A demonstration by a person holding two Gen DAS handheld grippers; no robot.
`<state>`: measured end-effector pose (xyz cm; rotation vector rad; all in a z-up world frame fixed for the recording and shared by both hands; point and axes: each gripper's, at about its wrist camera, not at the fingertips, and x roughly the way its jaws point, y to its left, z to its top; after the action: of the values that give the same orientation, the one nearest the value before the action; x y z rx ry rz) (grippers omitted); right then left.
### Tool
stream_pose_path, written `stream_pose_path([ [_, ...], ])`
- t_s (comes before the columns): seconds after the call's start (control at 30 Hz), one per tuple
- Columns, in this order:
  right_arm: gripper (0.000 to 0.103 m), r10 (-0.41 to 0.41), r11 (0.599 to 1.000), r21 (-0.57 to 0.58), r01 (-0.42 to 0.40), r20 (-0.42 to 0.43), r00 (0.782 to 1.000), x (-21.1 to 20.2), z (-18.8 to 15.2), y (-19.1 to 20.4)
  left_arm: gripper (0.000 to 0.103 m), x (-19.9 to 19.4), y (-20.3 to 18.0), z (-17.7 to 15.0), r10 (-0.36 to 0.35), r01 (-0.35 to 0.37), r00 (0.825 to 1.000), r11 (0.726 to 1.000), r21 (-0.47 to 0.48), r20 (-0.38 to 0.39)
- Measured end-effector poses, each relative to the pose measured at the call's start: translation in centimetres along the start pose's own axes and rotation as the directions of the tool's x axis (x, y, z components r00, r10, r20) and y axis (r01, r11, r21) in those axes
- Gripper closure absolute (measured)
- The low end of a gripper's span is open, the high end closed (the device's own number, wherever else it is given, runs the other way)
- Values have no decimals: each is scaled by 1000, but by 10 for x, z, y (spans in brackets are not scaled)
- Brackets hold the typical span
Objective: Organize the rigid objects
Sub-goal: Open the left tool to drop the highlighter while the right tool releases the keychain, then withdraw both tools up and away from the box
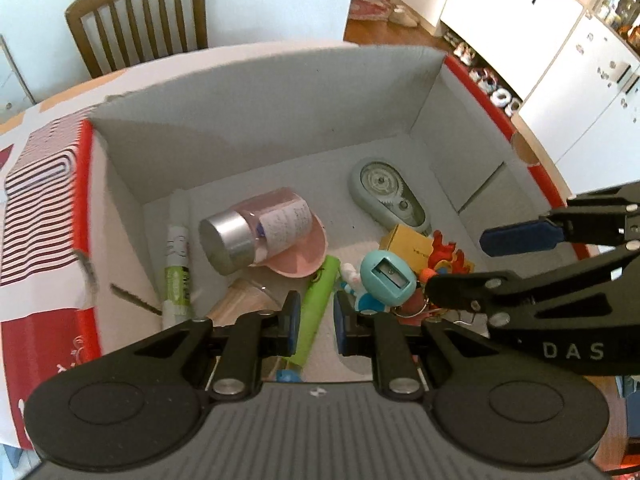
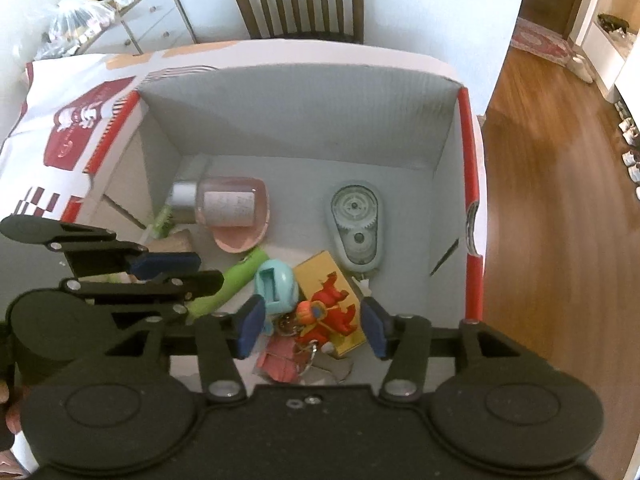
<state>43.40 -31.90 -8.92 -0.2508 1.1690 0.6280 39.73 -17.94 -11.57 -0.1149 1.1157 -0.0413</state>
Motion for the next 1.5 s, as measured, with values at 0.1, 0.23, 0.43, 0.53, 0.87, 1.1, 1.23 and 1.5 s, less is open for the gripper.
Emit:
stream_pose_path([
  [0.1, 49, 13, 1000, -3, -13, 30, 999, -12, -3, 4, 87, -18, 1, -3, 17, -17, 999, 1000, 4, 39],
  [0.23, 41, 26, 1000, -13, -25, 75, 997, -28, -8, 11, 86, -43, 4, -9, 24, -25, 995, 1000, 11, 93],
  [0.43, 38, 23, 999, -43, -17, 156, 988, -53, -18, 22, 86, -80, 4, -20, 19, -24, 985, 999, 24, 171],
  [0.53, 30, 27, 999, -52, -16, 211, 977, -68, -24, 28, 86, -97, 4, -28, 11, -17, 979, 999, 28, 206],
  [0.87, 20, 3, 999, -35, 12, 387, 922, -108, -60, 52, 86, -144, 20, -51, -38, 32, 954, 999, 25, 297],
  [1.1, 15, -44, 999, 6, 47, 496, 867, -128, -86, 70, 86, -168, 25, -74, -28, 5, 936, 998, 67, 350],
  [1.23, 11, -63, 998, 43, 47, 521, 851, -136, -97, 80, 77, -178, 30, -85, -39, 15, 928, 998, 67, 371],
  [1.5, 4, -101, 993, 103, 53, 549, 829, -146, -121, 103, 27, -193, 46, -107, -65, 44, 906, 997, 60, 419],
])
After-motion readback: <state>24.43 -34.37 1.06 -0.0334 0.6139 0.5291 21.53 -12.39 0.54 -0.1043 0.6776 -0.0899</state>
